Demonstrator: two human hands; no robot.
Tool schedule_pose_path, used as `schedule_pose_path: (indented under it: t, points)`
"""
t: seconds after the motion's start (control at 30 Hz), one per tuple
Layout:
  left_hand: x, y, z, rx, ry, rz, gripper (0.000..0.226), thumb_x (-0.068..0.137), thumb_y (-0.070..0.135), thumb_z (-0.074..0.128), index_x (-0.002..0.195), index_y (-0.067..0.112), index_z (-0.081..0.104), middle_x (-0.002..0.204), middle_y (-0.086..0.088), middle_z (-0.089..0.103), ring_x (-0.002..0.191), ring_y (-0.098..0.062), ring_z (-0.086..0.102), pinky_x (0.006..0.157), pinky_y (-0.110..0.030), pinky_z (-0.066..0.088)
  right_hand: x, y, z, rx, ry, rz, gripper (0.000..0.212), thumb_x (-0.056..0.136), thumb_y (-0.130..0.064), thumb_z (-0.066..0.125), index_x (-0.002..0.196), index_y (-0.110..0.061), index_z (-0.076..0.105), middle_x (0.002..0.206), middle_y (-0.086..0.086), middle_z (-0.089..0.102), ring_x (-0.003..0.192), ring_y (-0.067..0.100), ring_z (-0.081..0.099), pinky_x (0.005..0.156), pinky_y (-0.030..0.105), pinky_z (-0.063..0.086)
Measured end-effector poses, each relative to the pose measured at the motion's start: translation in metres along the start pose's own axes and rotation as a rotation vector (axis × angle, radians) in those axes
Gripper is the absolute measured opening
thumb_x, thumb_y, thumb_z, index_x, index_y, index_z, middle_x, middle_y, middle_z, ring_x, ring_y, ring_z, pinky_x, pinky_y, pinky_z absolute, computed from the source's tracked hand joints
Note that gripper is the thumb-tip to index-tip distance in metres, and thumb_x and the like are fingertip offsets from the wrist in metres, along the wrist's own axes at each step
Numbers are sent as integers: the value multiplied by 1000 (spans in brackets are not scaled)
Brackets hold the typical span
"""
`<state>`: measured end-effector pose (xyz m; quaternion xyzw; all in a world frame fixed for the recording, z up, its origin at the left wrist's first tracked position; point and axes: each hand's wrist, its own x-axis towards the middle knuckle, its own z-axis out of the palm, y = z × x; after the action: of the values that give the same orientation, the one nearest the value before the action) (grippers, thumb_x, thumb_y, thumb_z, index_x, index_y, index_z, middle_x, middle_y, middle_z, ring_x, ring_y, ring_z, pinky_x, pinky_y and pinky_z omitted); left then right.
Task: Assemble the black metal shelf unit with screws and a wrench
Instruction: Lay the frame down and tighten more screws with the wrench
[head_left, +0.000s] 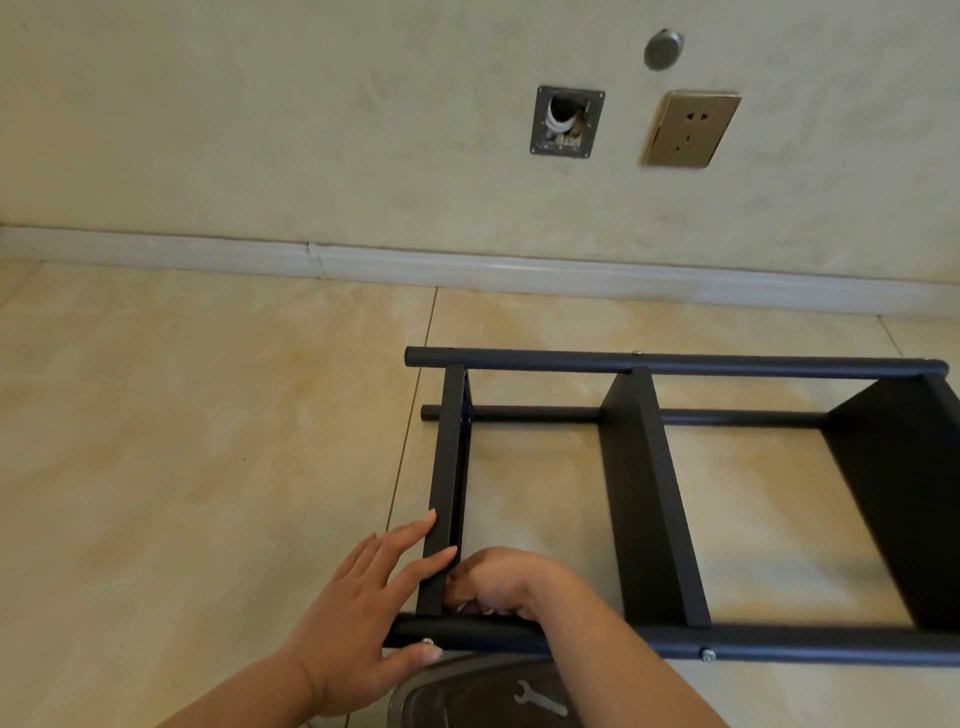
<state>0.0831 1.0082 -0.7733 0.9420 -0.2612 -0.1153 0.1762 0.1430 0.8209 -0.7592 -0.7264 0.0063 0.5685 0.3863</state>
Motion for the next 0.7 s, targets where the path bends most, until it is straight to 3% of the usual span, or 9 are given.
schedule_pose_path:
  t: [0.07,0.17,0.27,0.4,0.5,0.57,0.63,0.7]
  points:
    - [-1,0,1,-5,-10,-2,70,81,81,24,142,56,1,154,23,-11,142,-11,14,117,-43,11,-2,-1,-1,46,-12,4,13,91,-20,52,81,-21,61,70,-7,54,60,5,46,56,21,34]
    - [-1,-1,2,-9,-6,-6,70,82,79,26,144,53,7,155,21,-5,140,-12,20,114,-34,13,-3,-1,0,53,-3,-5,18,92,-18,52,76,-24,58,70,-7,54,63,6,47,58,20,35]
    - [-1,1,0,-27,-19,-19,70,81,80,24,143,54,4,155,21,-7,140,-12,19,117,-38,16,-3,-1,2,13,12,3,19,93,-21,53,75,-25,58,72,-6,54,65,7,48,61,21,37]
    - [-1,2,-2,-17,-79,-27,69,75,86,15,136,63,-11,150,27,-20,142,-5,1,118,-34,-3,-5,-3,1,-12,10,21,18,92,-24,53,74,-22,58,72,-4,53,66,10,47,63,23,38]
    - [0,0,-2,15,-54,-9,71,83,78,28,146,48,11,157,15,0,139,-9,16,114,-32,14,-6,-4,1,-26,-2,11,19,92,-22,52,73,-20,56,69,-4,51,62,10,43,60,22,35]
    - [1,0,-2,21,-51,-14,72,83,78,30,145,50,9,157,17,-3,140,-8,13,116,-34,15,-7,-4,1,1,-15,9,13,92,-21,51,81,-18,59,70,-4,52,62,9,44,59,21,35]
    - [1,0,-1,13,-51,-20,71,81,80,29,141,57,0,154,23,-12,141,-5,4,117,-39,5,-7,-4,1,15,-14,-3,10,92,-19,51,93,-18,61,72,-5,53,64,8,45,59,21,35]
    - [0,0,0,37,-18,-1,71,82,79,29,143,54,4,155,21,-8,140,-6,8,116,-43,10,-7,-4,0,4,-9,-9,9,93,-18,50,95,-19,60,73,-6,53,66,8,46,60,21,36]
